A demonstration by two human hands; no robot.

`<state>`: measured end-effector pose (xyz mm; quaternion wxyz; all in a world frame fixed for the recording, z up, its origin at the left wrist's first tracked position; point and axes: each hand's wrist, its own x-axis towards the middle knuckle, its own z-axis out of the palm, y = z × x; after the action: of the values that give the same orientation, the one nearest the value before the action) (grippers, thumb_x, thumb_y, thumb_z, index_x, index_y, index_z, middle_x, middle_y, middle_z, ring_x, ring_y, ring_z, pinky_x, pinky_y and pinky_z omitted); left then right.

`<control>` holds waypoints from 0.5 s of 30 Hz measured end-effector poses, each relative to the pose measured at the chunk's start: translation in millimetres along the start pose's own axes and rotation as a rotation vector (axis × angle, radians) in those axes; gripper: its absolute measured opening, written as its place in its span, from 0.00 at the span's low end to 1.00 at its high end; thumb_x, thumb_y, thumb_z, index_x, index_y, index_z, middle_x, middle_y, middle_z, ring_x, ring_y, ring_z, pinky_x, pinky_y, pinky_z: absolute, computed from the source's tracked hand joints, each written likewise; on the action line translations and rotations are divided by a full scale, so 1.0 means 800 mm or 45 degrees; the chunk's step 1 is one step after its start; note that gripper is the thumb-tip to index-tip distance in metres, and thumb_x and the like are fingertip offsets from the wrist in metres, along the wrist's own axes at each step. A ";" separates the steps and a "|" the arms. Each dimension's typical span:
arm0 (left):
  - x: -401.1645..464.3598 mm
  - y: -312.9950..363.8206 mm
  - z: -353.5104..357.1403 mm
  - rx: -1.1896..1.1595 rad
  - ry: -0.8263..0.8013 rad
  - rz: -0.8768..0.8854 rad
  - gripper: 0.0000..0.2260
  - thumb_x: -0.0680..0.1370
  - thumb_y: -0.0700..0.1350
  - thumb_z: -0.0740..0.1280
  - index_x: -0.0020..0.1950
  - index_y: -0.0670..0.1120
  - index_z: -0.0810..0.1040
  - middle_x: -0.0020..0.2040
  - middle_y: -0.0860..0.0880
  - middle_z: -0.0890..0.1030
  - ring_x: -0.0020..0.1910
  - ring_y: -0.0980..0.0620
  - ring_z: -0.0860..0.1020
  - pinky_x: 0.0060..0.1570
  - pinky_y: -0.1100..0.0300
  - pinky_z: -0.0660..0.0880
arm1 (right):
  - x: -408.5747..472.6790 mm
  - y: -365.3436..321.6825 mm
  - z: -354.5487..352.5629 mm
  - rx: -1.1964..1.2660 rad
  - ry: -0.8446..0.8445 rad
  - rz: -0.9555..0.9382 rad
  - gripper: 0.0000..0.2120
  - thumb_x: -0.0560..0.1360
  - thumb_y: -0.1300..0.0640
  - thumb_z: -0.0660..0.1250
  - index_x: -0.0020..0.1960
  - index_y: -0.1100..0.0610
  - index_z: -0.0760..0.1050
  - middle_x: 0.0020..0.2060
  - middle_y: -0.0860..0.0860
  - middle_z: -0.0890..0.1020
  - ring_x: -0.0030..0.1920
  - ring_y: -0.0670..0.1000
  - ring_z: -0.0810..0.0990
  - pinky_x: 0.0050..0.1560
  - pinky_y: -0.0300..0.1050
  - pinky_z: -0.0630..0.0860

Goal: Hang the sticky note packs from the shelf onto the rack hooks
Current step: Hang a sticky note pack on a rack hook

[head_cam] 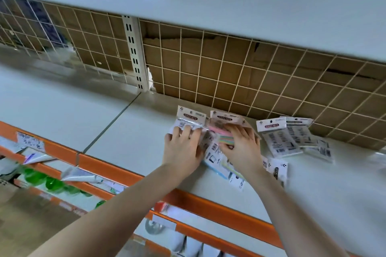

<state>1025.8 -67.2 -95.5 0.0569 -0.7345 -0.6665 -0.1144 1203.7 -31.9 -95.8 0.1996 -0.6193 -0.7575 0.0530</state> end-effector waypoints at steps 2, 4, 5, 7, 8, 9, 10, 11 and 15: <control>-0.014 0.009 -0.005 -0.031 0.023 0.033 0.20 0.71 0.55 0.64 0.60 0.49 0.72 0.55 0.47 0.76 0.52 0.43 0.72 0.45 0.51 0.70 | -0.008 0.007 -0.006 0.018 -0.021 -0.009 0.25 0.72 0.44 0.69 0.67 0.48 0.71 0.65 0.48 0.75 0.67 0.55 0.67 0.67 0.52 0.63; -0.023 0.018 -0.008 -0.089 0.007 0.022 0.19 0.72 0.56 0.63 0.61 0.50 0.72 0.55 0.49 0.75 0.53 0.44 0.72 0.47 0.50 0.69 | -0.015 0.011 -0.014 0.052 -0.048 -0.020 0.27 0.71 0.40 0.69 0.68 0.47 0.70 0.67 0.48 0.73 0.69 0.54 0.65 0.68 0.50 0.61; -0.026 0.021 -0.008 -0.114 -0.021 0.002 0.20 0.73 0.56 0.62 0.63 0.52 0.70 0.57 0.50 0.74 0.55 0.45 0.71 0.49 0.50 0.69 | -0.018 0.012 -0.018 0.051 -0.066 -0.020 0.29 0.71 0.38 0.68 0.68 0.47 0.69 0.67 0.48 0.72 0.69 0.53 0.64 0.68 0.49 0.60; -0.025 0.023 -0.007 -0.150 -0.075 -0.025 0.22 0.74 0.57 0.62 0.66 0.53 0.66 0.60 0.51 0.71 0.59 0.45 0.68 0.51 0.49 0.67 | -0.024 0.014 -0.025 -0.050 -0.087 -0.011 0.29 0.71 0.35 0.66 0.68 0.47 0.69 0.68 0.47 0.72 0.70 0.53 0.63 0.68 0.50 0.59; -0.024 0.023 -0.007 -0.159 -0.092 -0.019 0.22 0.75 0.57 0.62 0.67 0.53 0.65 0.61 0.50 0.70 0.60 0.46 0.67 0.52 0.49 0.67 | -0.028 0.013 -0.029 -0.135 -0.084 -0.001 0.29 0.71 0.35 0.65 0.67 0.48 0.70 0.67 0.48 0.72 0.69 0.54 0.64 0.68 0.51 0.60; -0.023 0.024 -0.009 -0.170 -0.107 -0.007 0.22 0.75 0.57 0.63 0.67 0.52 0.65 0.62 0.50 0.69 0.60 0.46 0.66 0.52 0.48 0.67 | -0.032 0.011 -0.031 -0.218 -0.070 0.010 0.27 0.72 0.35 0.65 0.65 0.49 0.71 0.65 0.49 0.73 0.68 0.55 0.66 0.67 0.53 0.62; -0.024 0.025 -0.011 -0.186 -0.121 -0.001 0.22 0.75 0.58 0.64 0.67 0.52 0.66 0.63 0.50 0.69 0.61 0.46 0.66 0.52 0.48 0.68 | -0.039 0.009 -0.033 -0.280 -0.047 0.016 0.25 0.72 0.36 0.66 0.63 0.50 0.72 0.63 0.51 0.74 0.66 0.57 0.68 0.66 0.55 0.64; -0.024 0.026 -0.012 -0.204 -0.131 -0.004 0.22 0.75 0.58 0.64 0.67 0.51 0.67 0.63 0.50 0.70 0.61 0.46 0.66 0.52 0.48 0.68 | -0.045 0.006 -0.033 -0.310 -0.013 0.016 0.23 0.72 0.39 0.67 0.60 0.52 0.73 0.62 0.53 0.75 0.64 0.58 0.71 0.64 0.57 0.66; -0.021 0.030 -0.017 -0.258 -0.175 -0.045 0.20 0.76 0.55 0.64 0.66 0.51 0.69 0.62 0.50 0.74 0.62 0.47 0.67 0.54 0.49 0.68 | -0.061 0.007 -0.043 -0.307 0.034 0.004 0.20 0.70 0.46 0.73 0.58 0.51 0.74 0.58 0.52 0.76 0.60 0.57 0.74 0.62 0.56 0.70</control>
<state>1047.1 -89.0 -84.4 -0.0653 -0.7308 -0.6665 -0.1317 1229.2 -83.1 -78.0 0.1337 -0.6406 -0.7547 -0.0466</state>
